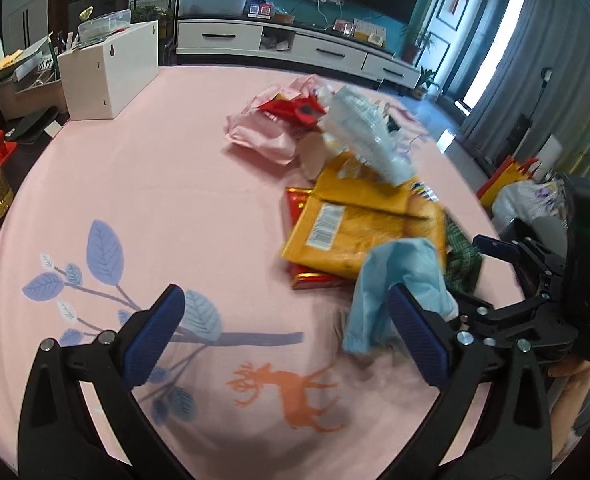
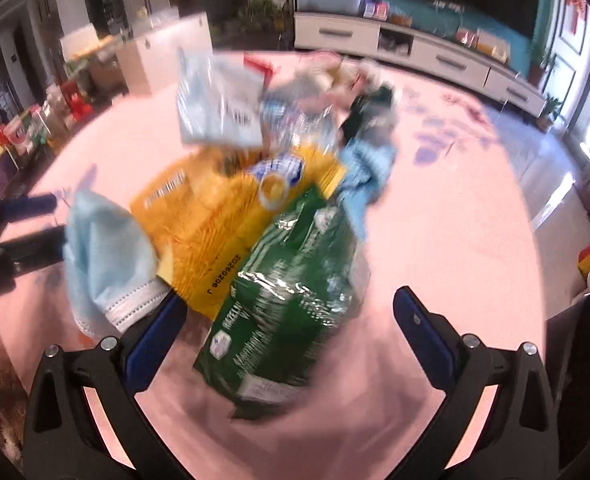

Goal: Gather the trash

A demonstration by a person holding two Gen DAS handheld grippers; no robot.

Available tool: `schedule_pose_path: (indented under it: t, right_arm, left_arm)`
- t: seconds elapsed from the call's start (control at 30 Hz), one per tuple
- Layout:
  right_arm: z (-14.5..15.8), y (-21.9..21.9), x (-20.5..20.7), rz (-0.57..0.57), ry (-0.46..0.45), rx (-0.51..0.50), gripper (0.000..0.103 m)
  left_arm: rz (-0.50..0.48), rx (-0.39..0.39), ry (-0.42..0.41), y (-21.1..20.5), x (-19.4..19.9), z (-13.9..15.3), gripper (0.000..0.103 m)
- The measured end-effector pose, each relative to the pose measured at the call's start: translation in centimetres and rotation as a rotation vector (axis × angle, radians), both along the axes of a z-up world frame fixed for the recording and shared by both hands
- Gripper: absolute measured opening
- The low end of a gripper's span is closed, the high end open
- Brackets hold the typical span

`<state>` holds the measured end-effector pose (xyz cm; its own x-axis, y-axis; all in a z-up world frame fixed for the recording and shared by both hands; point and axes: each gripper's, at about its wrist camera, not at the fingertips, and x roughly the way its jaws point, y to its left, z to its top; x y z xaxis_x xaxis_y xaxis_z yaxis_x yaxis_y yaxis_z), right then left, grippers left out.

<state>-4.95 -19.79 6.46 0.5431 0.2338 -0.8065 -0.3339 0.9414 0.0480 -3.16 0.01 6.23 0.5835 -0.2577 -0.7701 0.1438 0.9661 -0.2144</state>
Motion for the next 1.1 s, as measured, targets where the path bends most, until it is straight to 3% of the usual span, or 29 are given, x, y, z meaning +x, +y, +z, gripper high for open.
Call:
schedule_pose_path:
  t: [0.13,0.3,0.47,0.63,0.93,1.1]
  right_arm:
    - [2.0,-1.6,-0.9,-0.048,-0.059,0.046,0.101]
    - [3.7,-2.4,-1.2,-0.084,-0.098,0.111,0.101]
    - [4.6,-2.2,-2.2,-0.155,-0.178,0.068,0.101]
    - [4.6,-2.6,-1.8,-0.165,-0.116,0.155,0.101]
    - [6.9,-0.6,1.2,-0.135,-0.051,0.168,0.101]
    - [5.6,-1.3,0.9,-0.155,-0.061,0.246,0.101]
  left_arm:
    - [0.006,-0.044,0.011,-0.3,-0.1,1.1,0.1]
    - [0.024,0.007,-0.03,-1.4,-0.2,2.0,0.1]
    - [0.023,-0.004,-0.049,-1.8,-0.4,1.8,0.1]
    - [0.015,0.062,-0.056,-2.2,-0.6,1.2,0.1]
    - [0.01,0.004,-0.087,-1.4,-1.1,2.0,0.1]
    - [0.022,0.004,-0.087,-1.2,-1.0,1.9,0.1]
